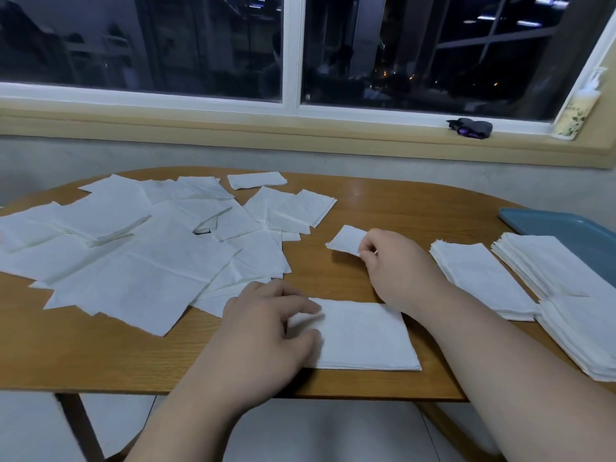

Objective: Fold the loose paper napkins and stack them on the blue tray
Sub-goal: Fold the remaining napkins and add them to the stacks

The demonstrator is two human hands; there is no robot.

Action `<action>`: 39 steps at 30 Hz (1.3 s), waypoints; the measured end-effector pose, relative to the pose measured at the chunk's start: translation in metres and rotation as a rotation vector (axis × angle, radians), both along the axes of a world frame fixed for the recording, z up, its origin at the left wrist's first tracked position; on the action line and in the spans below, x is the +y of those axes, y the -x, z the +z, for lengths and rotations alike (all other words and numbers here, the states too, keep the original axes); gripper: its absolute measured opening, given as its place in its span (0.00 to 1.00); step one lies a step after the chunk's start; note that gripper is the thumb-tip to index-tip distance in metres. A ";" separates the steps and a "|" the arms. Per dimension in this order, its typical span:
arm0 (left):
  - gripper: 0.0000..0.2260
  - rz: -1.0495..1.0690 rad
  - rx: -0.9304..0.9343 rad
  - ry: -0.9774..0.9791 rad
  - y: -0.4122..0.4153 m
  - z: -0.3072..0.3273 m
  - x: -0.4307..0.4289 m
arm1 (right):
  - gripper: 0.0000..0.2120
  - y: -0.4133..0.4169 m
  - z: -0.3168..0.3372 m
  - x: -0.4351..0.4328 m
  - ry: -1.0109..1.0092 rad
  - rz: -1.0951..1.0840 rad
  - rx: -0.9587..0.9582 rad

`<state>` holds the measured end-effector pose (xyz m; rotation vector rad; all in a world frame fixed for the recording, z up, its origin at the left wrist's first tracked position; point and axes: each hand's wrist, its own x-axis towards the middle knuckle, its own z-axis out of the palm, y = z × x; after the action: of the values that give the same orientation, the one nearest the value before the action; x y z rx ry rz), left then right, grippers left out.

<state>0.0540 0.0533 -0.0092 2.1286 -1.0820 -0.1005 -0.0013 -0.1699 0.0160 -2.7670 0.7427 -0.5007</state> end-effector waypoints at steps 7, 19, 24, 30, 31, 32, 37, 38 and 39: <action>0.28 0.089 0.023 0.144 0.003 0.010 0.003 | 0.08 0.058 0.050 0.047 -0.308 0.136 -0.271; 0.21 0.058 0.468 0.525 0.025 0.027 -0.002 | 0.12 0.113 0.024 0.054 -1.073 0.075 -0.691; 0.26 0.035 0.428 0.412 0.031 0.032 -0.005 | 0.20 0.118 0.013 0.057 -0.903 0.096 -0.510; 0.29 0.071 0.372 0.277 0.021 0.026 -0.005 | 0.16 0.111 -0.002 0.045 -0.747 0.109 -0.351; 0.26 0.078 0.339 0.261 0.020 0.025 -0.006 | 0.17 0.110 -0.005 0.043 -0.750 0.119 -0.344; 0.21 0.079 0.316 0.256 0.019 0.024 -0.007 | 0.18 0.110 -0.007 0.042 -0.767 0.137 -0.339; 0.11 0.095 0.344 0.222 0.014 0.017 -0.009 | 0.14 0.103 -0.015 0.035 -0.759 0.151 -0.364; 0.10 0.100 0.341 0.213 0.014 0.017 -0.010 | 0.13 0.102 -0.016 0.035 -0.736 0.134 -0.378; 0.10 0.110 0.337 0.202 0.013 0.017 -0.009 | 0.12 0.101 -0.016 0.036 -0.716 0.121 -0.381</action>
<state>0.0405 0.0439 0.0080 1.8996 -0.7439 -0.2757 -0.1025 -0.1343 -0.0002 -1.9636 0.5219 -0.5742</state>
